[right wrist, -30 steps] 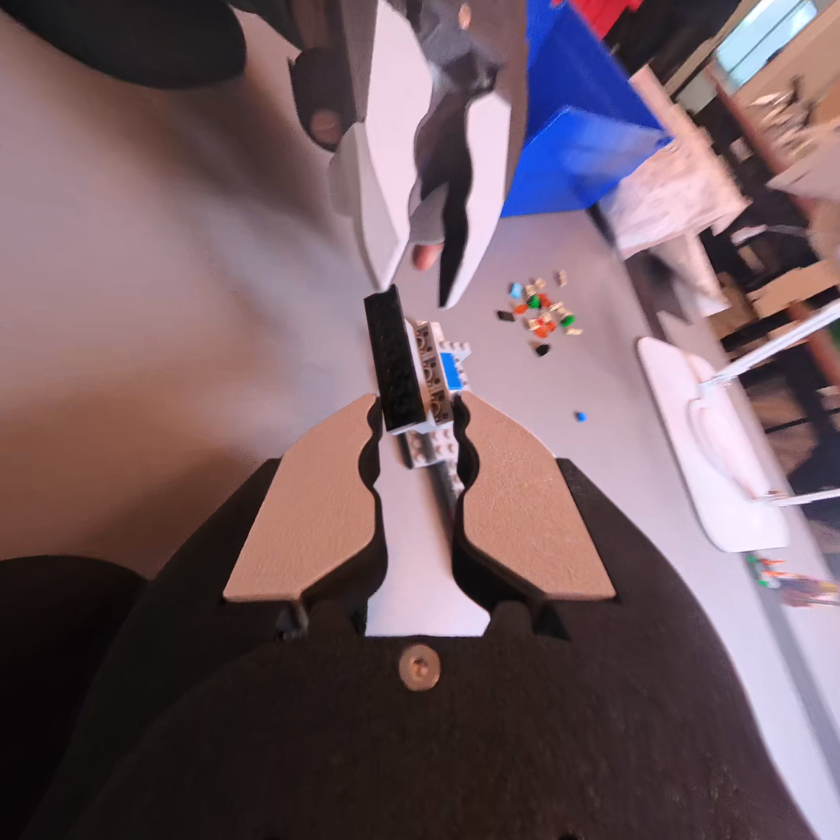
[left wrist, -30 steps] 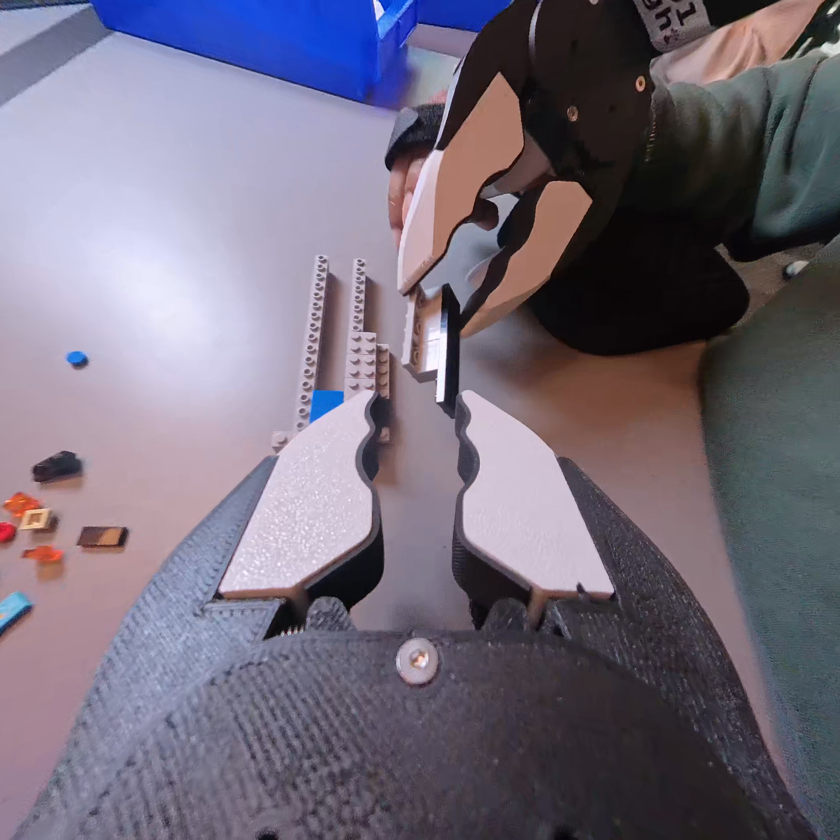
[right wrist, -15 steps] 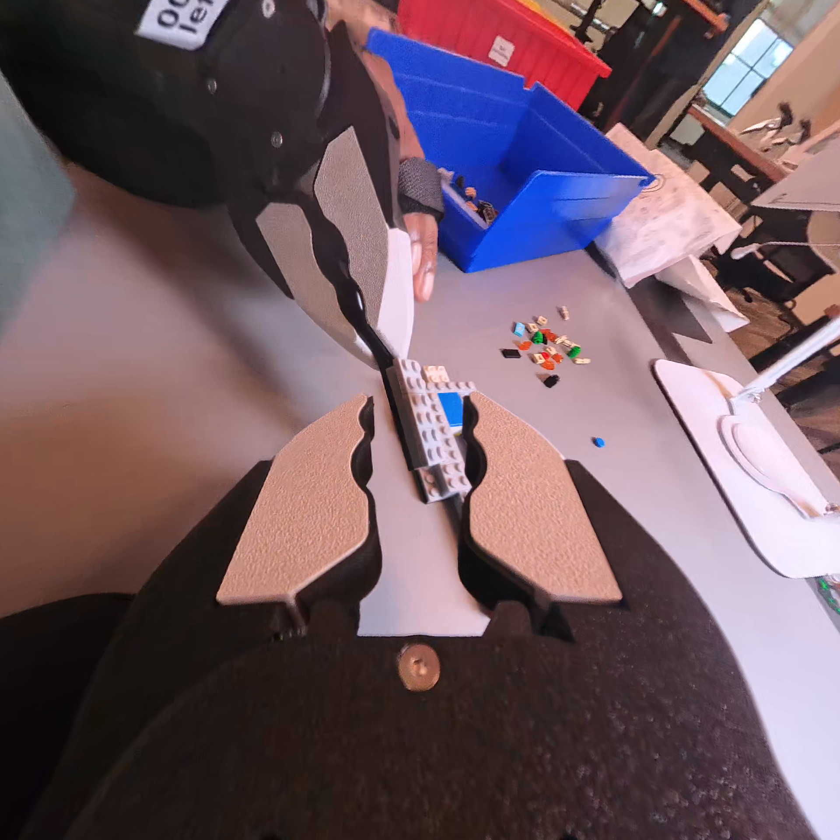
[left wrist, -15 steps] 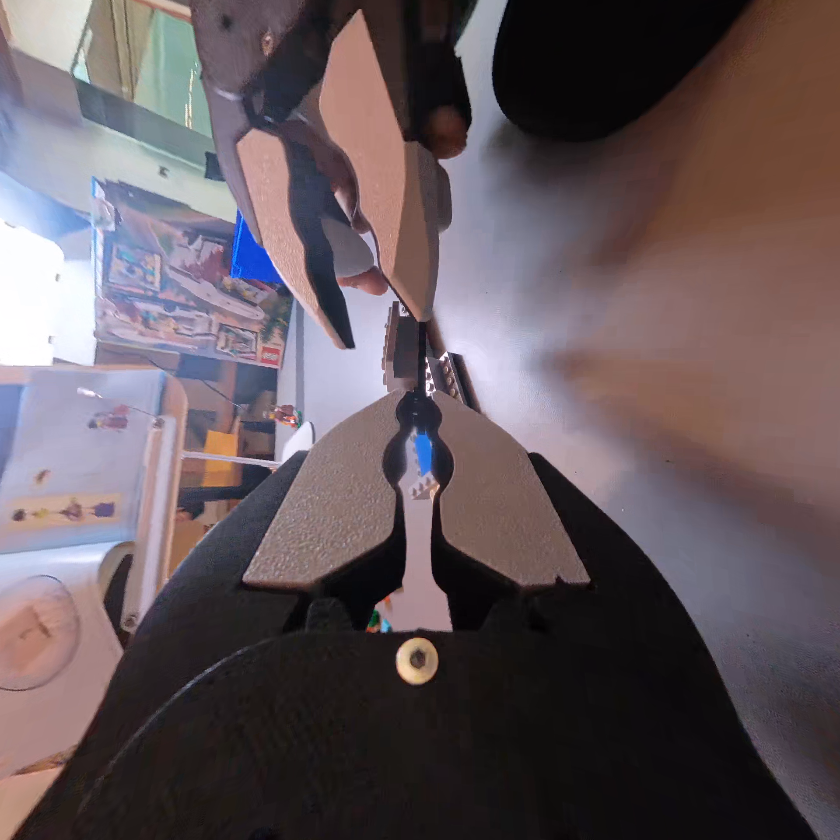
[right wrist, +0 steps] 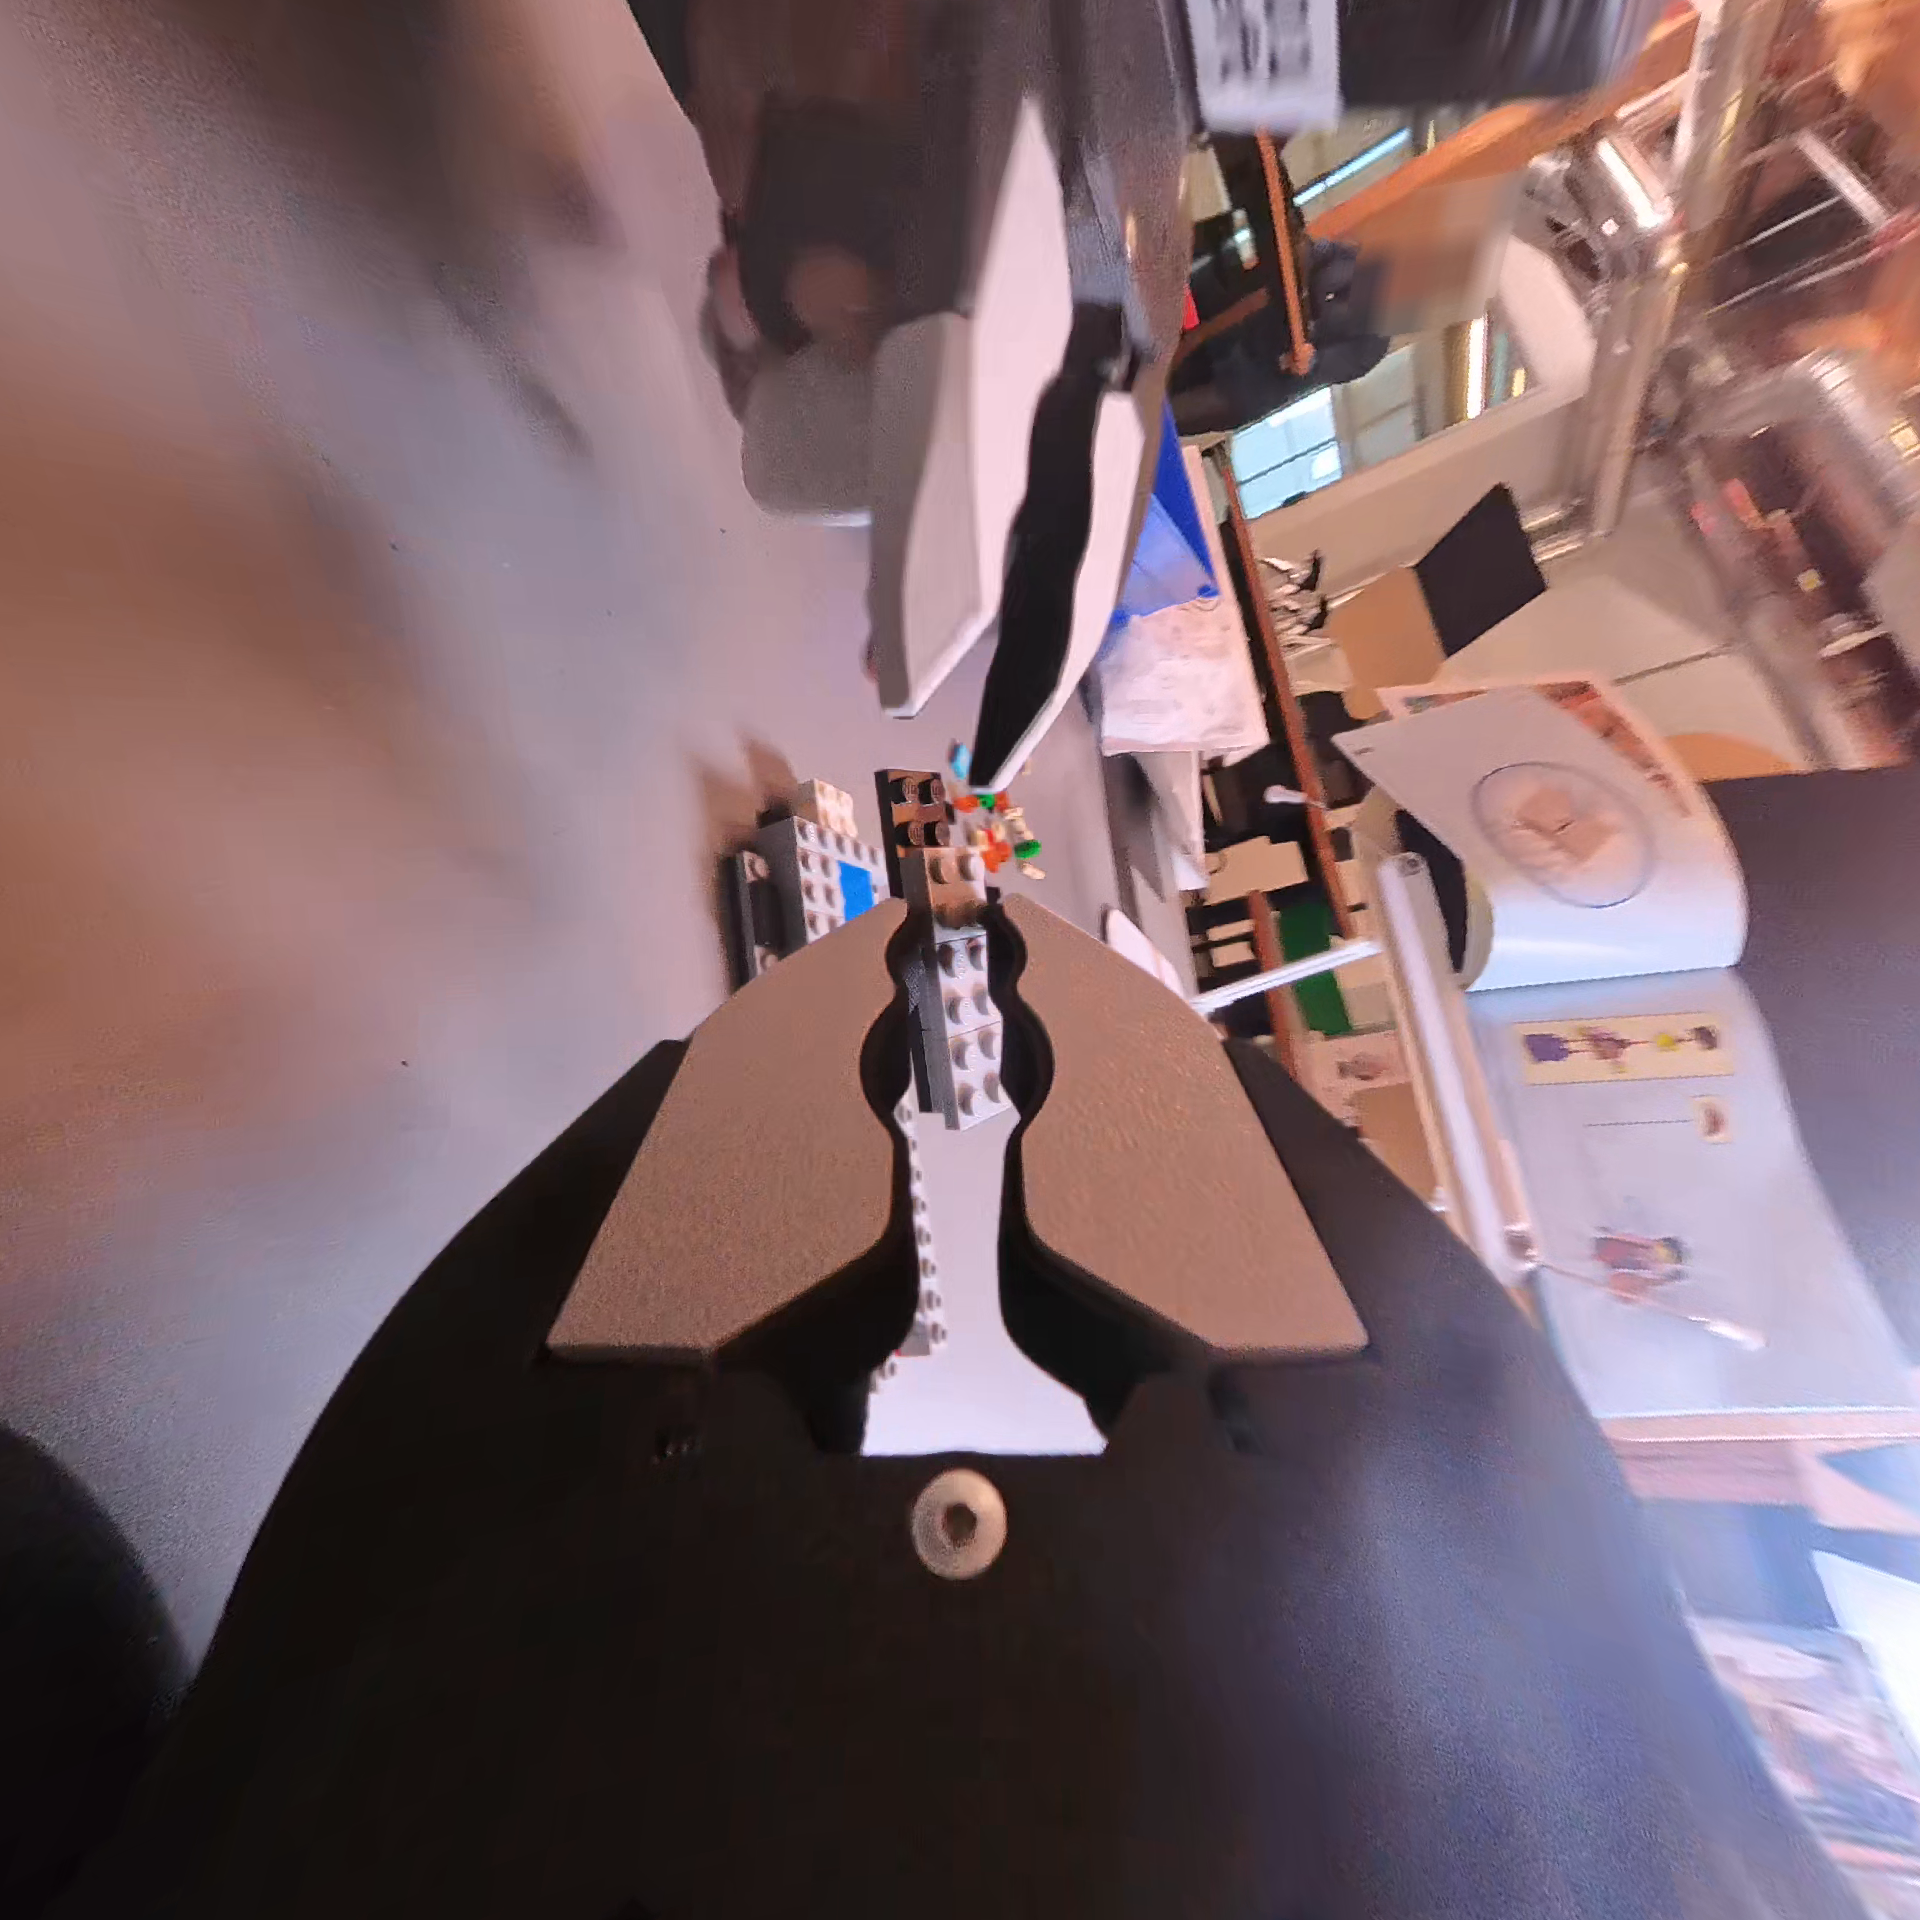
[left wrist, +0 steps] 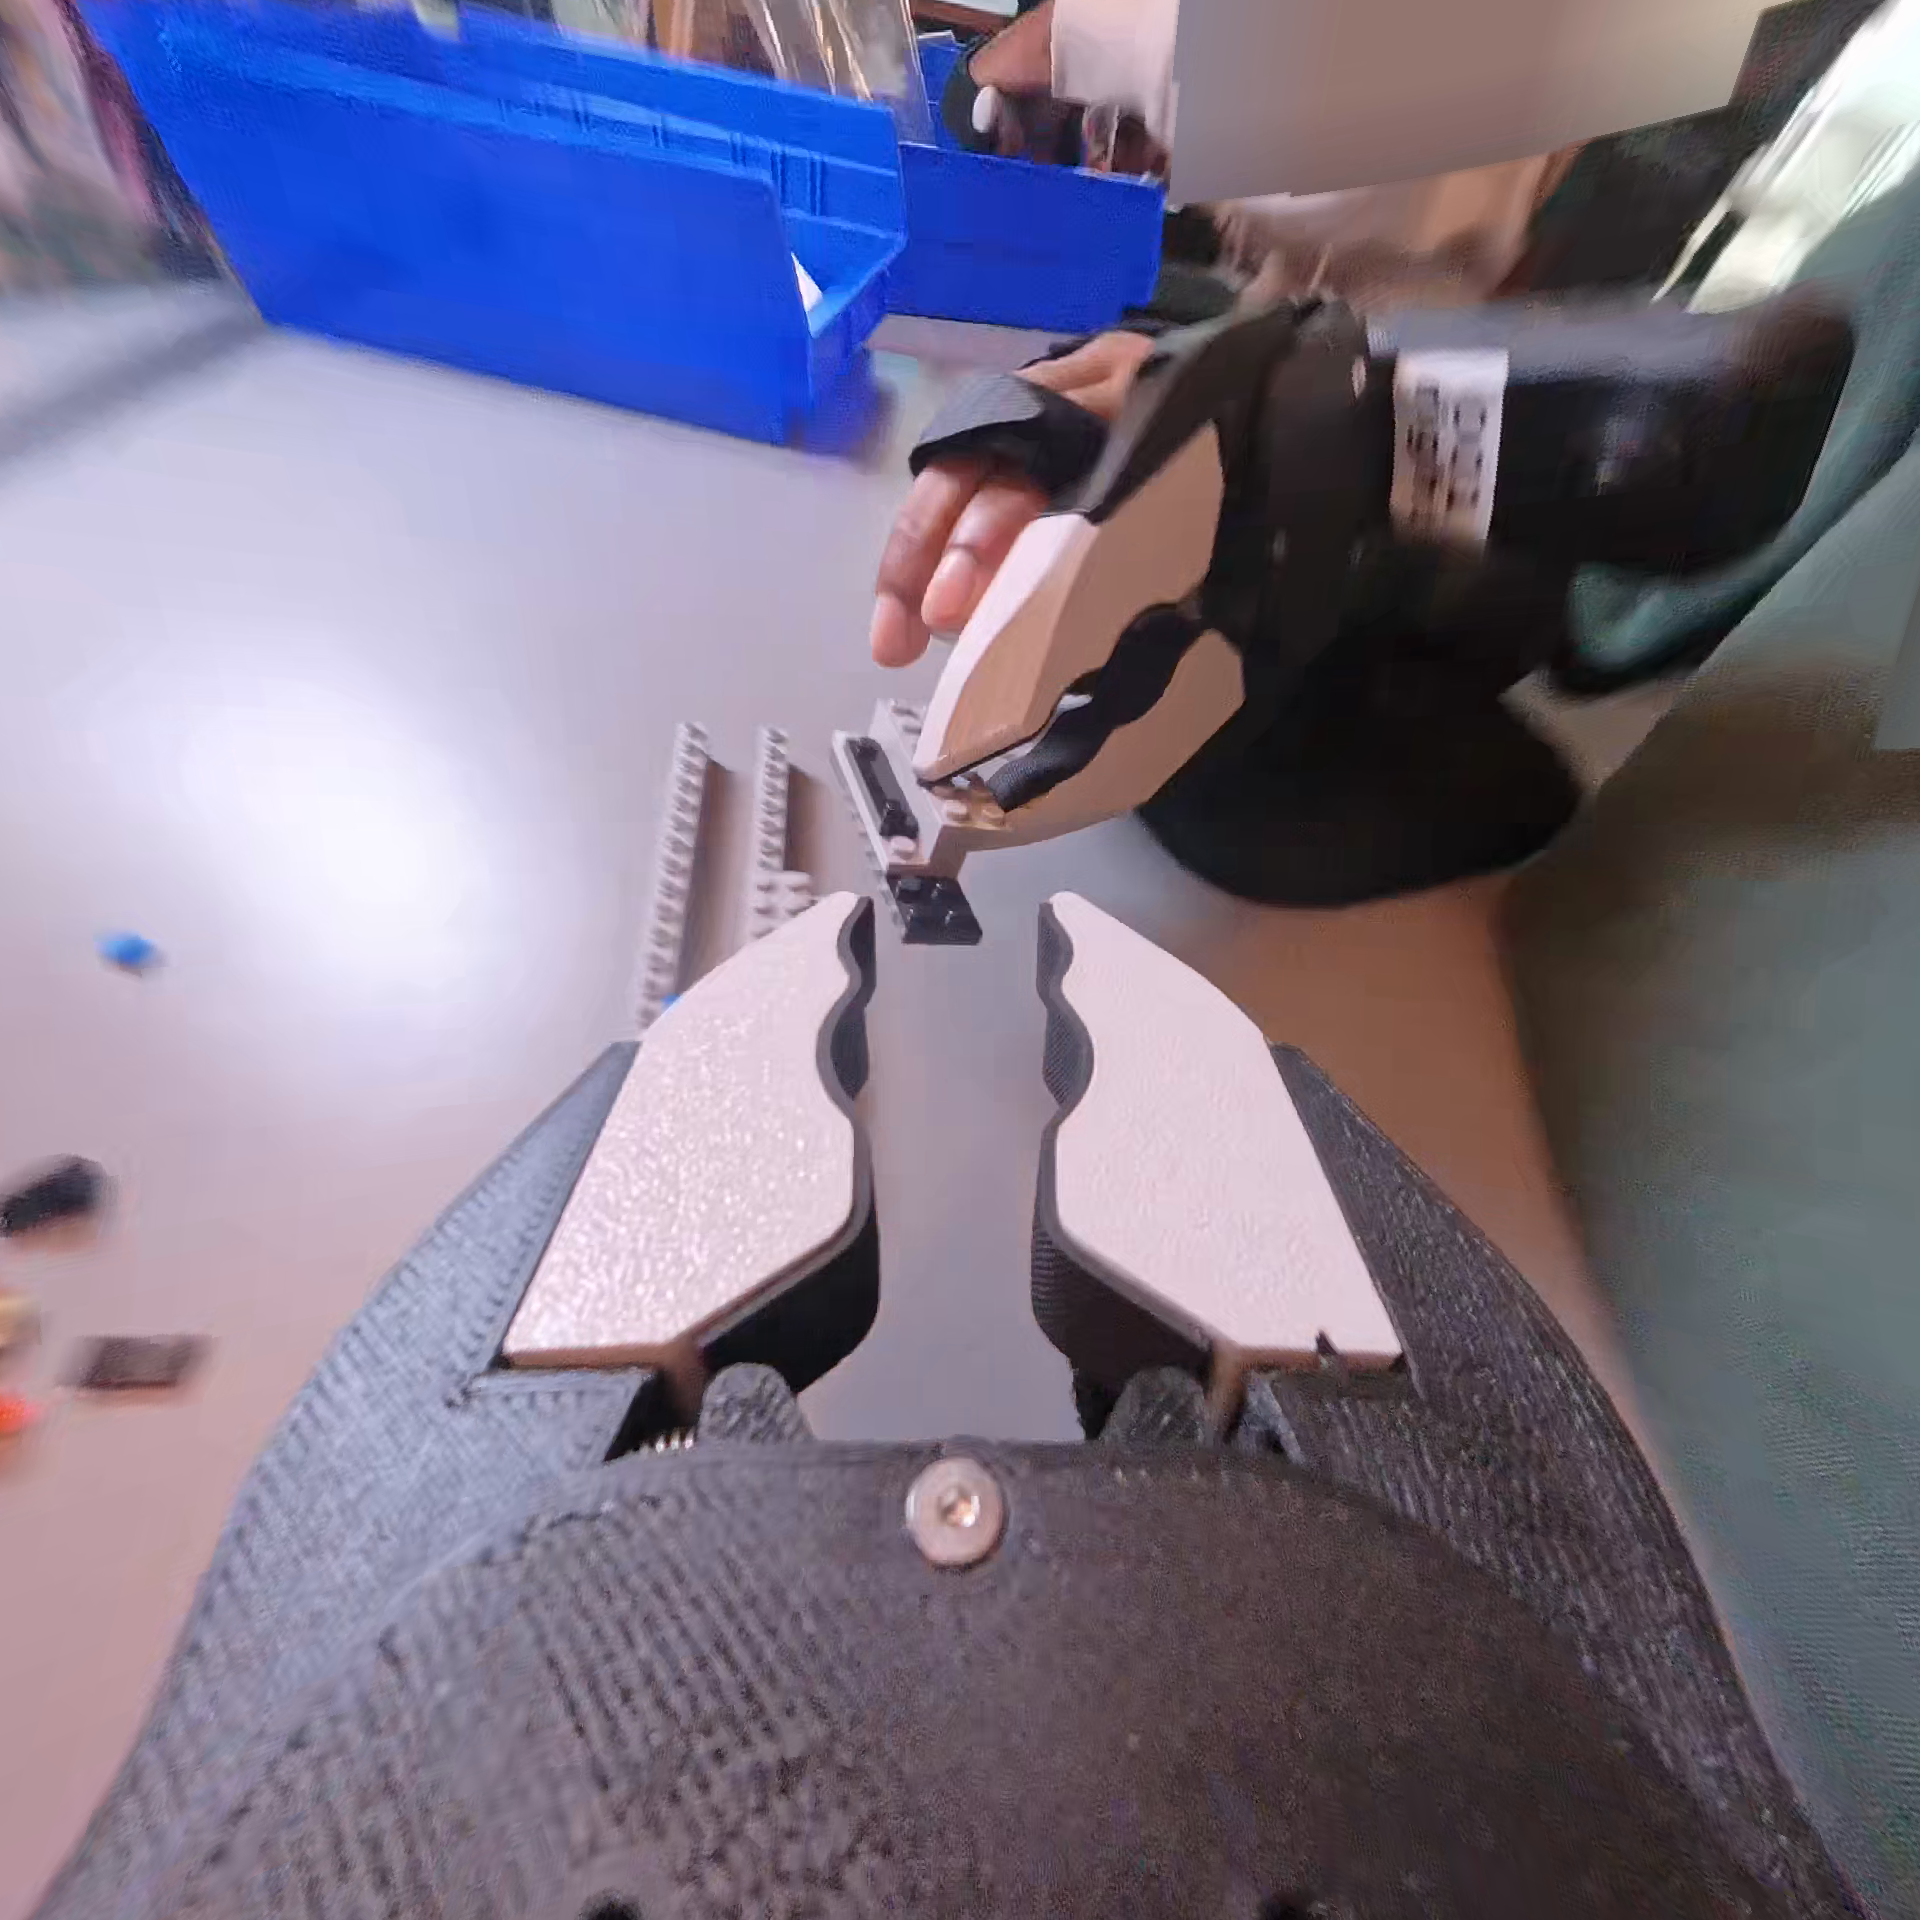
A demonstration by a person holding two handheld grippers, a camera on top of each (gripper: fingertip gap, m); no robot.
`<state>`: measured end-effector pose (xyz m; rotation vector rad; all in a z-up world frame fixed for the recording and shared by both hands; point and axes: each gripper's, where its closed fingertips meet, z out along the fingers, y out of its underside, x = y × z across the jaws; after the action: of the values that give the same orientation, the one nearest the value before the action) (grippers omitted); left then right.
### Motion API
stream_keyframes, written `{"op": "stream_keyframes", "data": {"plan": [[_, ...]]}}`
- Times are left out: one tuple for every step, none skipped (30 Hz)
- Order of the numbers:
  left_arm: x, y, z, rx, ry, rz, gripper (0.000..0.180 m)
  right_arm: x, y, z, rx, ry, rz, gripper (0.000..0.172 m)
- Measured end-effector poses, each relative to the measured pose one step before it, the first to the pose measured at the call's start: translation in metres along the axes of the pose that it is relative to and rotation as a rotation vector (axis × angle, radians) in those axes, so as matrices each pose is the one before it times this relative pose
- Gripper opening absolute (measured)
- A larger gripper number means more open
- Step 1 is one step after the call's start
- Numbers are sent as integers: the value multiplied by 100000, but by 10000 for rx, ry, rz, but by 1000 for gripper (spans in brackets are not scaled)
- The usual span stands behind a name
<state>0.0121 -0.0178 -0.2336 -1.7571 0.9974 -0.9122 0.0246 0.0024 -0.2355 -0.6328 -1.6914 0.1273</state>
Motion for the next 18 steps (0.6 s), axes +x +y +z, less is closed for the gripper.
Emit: {"op": "stream_keyframes", "data": {"plan": [[100, 358, 316, -5, 432, -1039, 32, 65, -104, 85, -25, 193, -298, 12], [27, 435, 357, -43, 256, -707, 31, 61, -104, 63, -12, 175, -282, 12], [-120, 362, 348, -35, 83, -497, 27, 35, -117, 32, -3, 142, -262, 12], [-133, 51, 253, 118, 27, -361, 18, 13, -147, 10, 18, 111, -231, 12], [40, -249, 114, 257, 150, -379, 14, 44, -80, -13, -10, 112, -204, 12], [77, -274, 9, 228, 228, -427, 13, 155, 10, -48, -34, 154, -166, 12], [155, -252, -18, 203, 296, -423, 12, 159, -8, -47, 17, 103, -57, 12], [110, -149, -15, 155, 213, -304, 12, 101, -35, -40, 34, 33, 58, 12], [-88, 102, 15, -45, -35, -5, 11, -9, -21, -1, 29, -55, 93, 12], [-281, 278, 29, -250, -318, 424, 11, -164, 10, 36, 16, -143, 155, 12], [-257, 281, 26, -330, -419, 698, 12, -168, 7, 7, 62, -164, 289, 12], [-113, 152, 20, -271, -336, 609, 12, -93, -23, -18, 125, -171, 437, 12], [-61, 46, 14, -181, -272, 514, 13, -13, -2, -49, 140, -190, 562, 12], [-37, 119, 19, -207, -196, 428, 13, -28, -24, -34, 170, -243, 658, 12], [-68, 162, 35, -217, -162, 332, 13, -65, -19, -35, 175, -283, 680, 13], [1, 148, 68, -138, -100, 193, 13, -71, -17, -32, 143, -274, 603, 13], [-49, 177, 65, -110, -85, 30, 12, -54, -102, -82, 178, -248, 524, 12], [-594, 590, 11, -329, -425, 447, 5, -69, -263, -160, 293, -312, 700, 11]]}}
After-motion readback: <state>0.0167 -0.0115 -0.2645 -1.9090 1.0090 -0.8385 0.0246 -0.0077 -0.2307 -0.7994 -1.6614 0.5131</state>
